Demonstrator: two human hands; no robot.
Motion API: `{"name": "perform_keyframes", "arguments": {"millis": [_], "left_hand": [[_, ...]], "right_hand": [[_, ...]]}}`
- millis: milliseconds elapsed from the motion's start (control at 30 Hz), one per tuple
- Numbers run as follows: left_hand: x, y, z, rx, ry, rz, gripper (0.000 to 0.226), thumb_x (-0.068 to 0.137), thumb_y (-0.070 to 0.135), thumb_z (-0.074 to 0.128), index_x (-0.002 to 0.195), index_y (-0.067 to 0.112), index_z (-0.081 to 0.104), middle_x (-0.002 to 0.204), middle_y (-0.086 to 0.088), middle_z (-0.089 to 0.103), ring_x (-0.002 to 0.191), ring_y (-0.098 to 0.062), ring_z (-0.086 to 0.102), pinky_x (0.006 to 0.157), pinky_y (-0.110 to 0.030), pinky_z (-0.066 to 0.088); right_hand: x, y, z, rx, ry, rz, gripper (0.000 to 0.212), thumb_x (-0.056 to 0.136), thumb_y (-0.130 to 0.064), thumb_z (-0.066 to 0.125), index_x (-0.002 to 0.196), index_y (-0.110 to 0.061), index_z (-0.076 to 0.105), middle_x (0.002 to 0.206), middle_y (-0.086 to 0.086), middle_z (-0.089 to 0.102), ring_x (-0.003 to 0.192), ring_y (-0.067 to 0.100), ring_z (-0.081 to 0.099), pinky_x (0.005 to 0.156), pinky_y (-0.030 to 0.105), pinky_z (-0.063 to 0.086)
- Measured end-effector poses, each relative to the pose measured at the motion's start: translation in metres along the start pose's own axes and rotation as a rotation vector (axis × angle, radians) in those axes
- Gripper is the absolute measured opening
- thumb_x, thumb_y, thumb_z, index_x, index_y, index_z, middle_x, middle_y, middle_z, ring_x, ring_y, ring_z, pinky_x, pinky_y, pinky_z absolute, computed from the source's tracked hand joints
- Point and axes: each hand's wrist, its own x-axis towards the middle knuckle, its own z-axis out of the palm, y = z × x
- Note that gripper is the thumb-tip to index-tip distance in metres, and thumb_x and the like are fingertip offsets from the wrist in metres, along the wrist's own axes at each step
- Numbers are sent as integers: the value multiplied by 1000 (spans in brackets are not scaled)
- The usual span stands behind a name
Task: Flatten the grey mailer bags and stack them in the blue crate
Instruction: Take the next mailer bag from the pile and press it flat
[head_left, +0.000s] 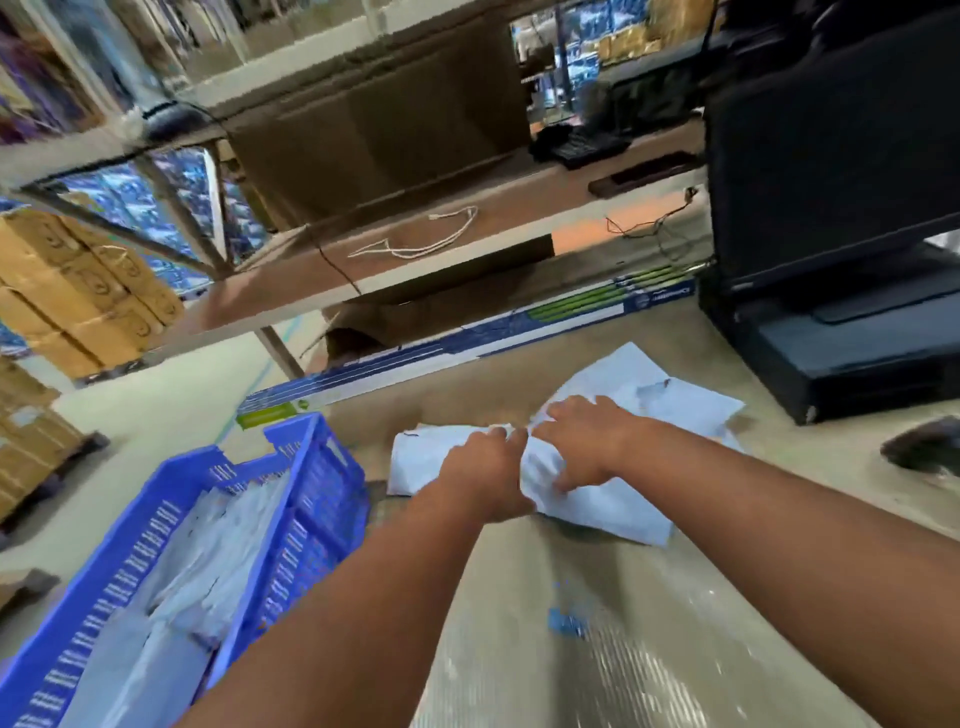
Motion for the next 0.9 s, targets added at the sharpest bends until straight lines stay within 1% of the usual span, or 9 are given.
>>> {"name": "perform_keyframes", "arguments": {"millis": [100, 233, 333, 467, 633, 700, 767, 833, 900], "left_hand": [[20, 20, 44, -65, 61, 195, 104, 69, 69, 72, 154, 31, 25, 150, -5, 50, 133, -35, 55, 98, -50, 53], [32, 46, 72, 54, 63, 233, 104, 74, 71, 61, 161, 27, 25, 147, 1, 49, 136, -29, 47, 104, -54, 44], [33, 53, 80, 94, 87, 215, 100, 75, 66, 49, 162, 22, 26, 134, 0, 53, 128, -30, 49, 108, -61, 36], [26, 47, 90, 123, 138, 213, 103, 68, 67, 67, 156, 24, 35, 124, -1, 54, 120, -33, 51, 117, -73, 21], [-10, 25, 91, 94, 81, 229, 90, 67, 86, 56, 136, 27, 49, 122, 0, 52, 117, -30, 47, 120, -66, 19], [-32, 19, 95, 54, 38, 235, 85, 66, 91, 54, 124, 28, 55, 115, 1, 52, 108, -29, 49, 113, -58, 31], [-57, 17, 100, 8, -4, 225, 81, 67, 93, 52, 118, 31, 56, 111, 4, 50, 102, -25, 50, 96, -45, 42], [-84, 18, 105, -33, -46, 206, 80, 67, 94, 51, 121, 34, 54, 112, 8, 48, 101, -22, 50, 87, -41, 44], [-109, 18, 113, -79, -50, 177, 80, 68, 92, 50, 125, 36, 52, 112, 9, 48, 102, -21, 50, 85, -40, 43]], "right_hand": [[-11, 21, 46, 30, 13, 126, 90, 76, -73, 60, 155, -36, 36, 164, 7, 29, 153, 32, 22, 120, 62, 22], [-20, 36, 98, -30, 80, 131, 127, 69, -79, 75, 167, -27, 13, 176, 12, -3, 162, 34, -6, 126, 63, 1], [-24, 43, 114, 7, 216, 106, 115, 76, -68, 75, 167, -28, 18, 176, 14, -1, 162, 34, -5, 128, 61, -5], [-31, 45, 118, 45, 303, 38, 96, 76, -56, 75, 159, -23, 40, 175, 16, 8, 162, 36, -1, 129, 59, -3], [-55, 29, 136, 158, 314, -132, 82, 81, -63, 66, 152, -28, 44, 175, 9, 10, 163, 29, -3, 132, 48, 3], [-69, 20, 139, 221, 287, -161, 79, 79, -66, 63, 149, -32, 45, 170, 6, 24, 159, 30, 18, 130, 44, 20], [-81, 8, 141, 286, 248, -169, 75, 77, -67, 60, 144, -34, 49, 153, 0, 43, 140, 27, 43, 116, 43, 41], [-92, -4, 145, 305, 188, -197, 76, 78, -70, 58, 146, -36, 46, 140, -3, 47, 126, 25, 49, 104, 43, 46], [-102, -16, 152, 262, 152, -223, 80, 81, -75, 53, 151, -38, 40, 145, -3, 45, 127, 25, 47, 104, 43, 43]]}}
